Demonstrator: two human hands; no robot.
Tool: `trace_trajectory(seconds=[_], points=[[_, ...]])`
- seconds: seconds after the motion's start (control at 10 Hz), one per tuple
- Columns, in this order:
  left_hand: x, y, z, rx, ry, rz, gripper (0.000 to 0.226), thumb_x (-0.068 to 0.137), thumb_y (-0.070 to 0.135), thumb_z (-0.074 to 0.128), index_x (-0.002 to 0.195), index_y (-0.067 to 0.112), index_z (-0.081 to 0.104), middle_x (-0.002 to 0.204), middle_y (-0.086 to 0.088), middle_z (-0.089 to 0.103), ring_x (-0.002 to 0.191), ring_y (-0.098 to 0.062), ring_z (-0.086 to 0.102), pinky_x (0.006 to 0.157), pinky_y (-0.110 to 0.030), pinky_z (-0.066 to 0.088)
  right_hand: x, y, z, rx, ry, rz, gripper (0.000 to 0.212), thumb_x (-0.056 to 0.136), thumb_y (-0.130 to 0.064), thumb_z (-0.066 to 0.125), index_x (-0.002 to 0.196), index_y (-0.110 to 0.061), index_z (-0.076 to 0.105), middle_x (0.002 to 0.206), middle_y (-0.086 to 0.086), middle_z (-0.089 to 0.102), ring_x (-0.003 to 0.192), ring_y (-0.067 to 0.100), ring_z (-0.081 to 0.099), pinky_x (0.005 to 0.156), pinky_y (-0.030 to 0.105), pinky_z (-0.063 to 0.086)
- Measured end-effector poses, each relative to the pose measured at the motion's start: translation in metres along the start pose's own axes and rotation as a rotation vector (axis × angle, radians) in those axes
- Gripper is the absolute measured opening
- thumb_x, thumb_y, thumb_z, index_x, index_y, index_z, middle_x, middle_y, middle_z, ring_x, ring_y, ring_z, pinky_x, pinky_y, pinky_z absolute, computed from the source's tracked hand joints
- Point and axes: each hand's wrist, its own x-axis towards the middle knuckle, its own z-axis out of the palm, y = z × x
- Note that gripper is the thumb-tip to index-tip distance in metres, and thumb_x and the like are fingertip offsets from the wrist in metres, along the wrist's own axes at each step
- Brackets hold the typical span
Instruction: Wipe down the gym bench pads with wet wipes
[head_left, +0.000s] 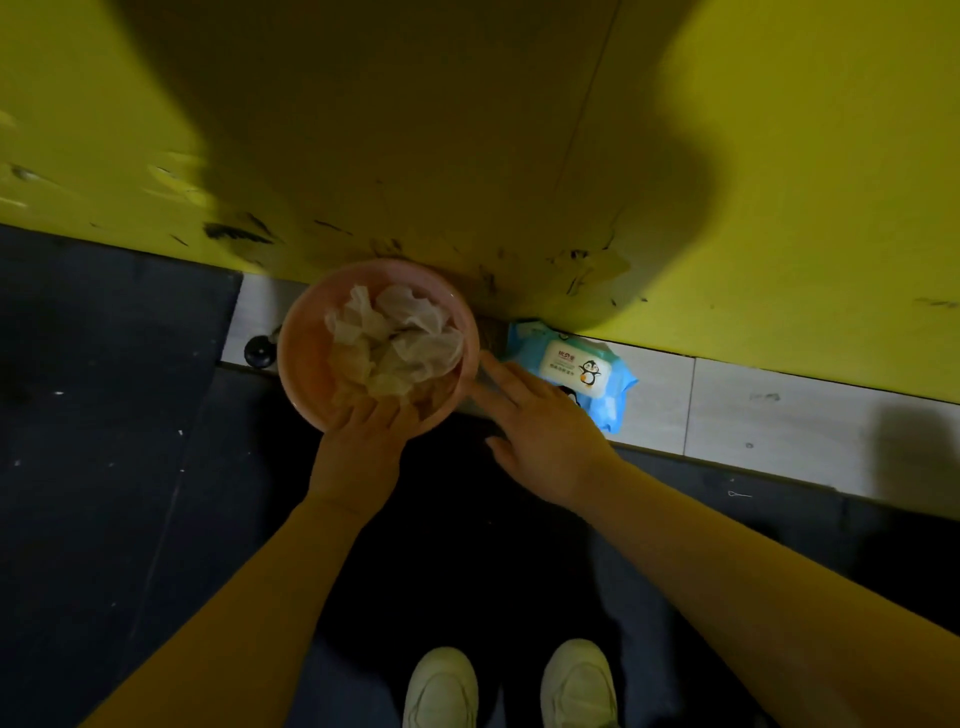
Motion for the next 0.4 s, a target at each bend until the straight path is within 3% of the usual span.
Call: trace_trajectory(seconds=[0.1,0.2,0.3,0.4], points=[[0.005,-0.005,0.004,0.067,-0.005,0.056,0.042,0.083,0.031,0.048,0.111,0.005,0.067,0.09,-0.011,0.063,0.078,-0.036,0.061,0.073,-0.048,0.052,0.01,0.002,0.009,-0.049,-0.206,0.024,0.082,0.094,-0.028,0.056,0.157,-0.022,0.003,0.165,0.006,0.004,0.149,0.029,0.016,0.117,0.04,0.022],[0.004,-0.005,0.007,0.097,-0.112,0.003,0.053,0.084,0.044,0.048,0.12,0.008,0.062,0.099,-0.01,0.062,0.087,-0.038,0.06,0.079,-0.051,0.051,0.007,0.003,0.012,-0.04,-0.293,0.064,0.085,0.098,-0.03,0.049,0.155,-0.026,-0.014,0.165,0.007,0.0,0.15,0.029,0.011,0.119,0.041,0.016],[0.002,-0.003,0.012,0.1,-0.137,-0.067,0.039,0.084,0.029,0.063,0.118,0.01,0.058,0.105,-0.011,0.06,0.094,-0.039,0.059,0.085,-0.052,0.049,0.006,-0.002,0.01,-0.057,-0.316,0.102,0.081,0.099,-0.032,0.044,0.155,-0.026,-0.014,0.165,0.008,-0.002,0.15,0.031,0.008,0.12,0.042,0.013],[0.005,0.005,-0.001,0.052,-0.117,-0.101,0.054,0.08,0.023,0.076,0.125,0.01,0.049,0.117,-0.014,0.057,0.105,-0.04,0.056,0.091,-0.054,0.048,0.009,-0.012,-0.002,-0.082,-0.305,0.145,0.08,0.097,-0.027,0.047,0.156,-0.024,-0.007,0.165,0.009,0.001,0.15,0.031,0.008,0.12,0.042,0.011]])
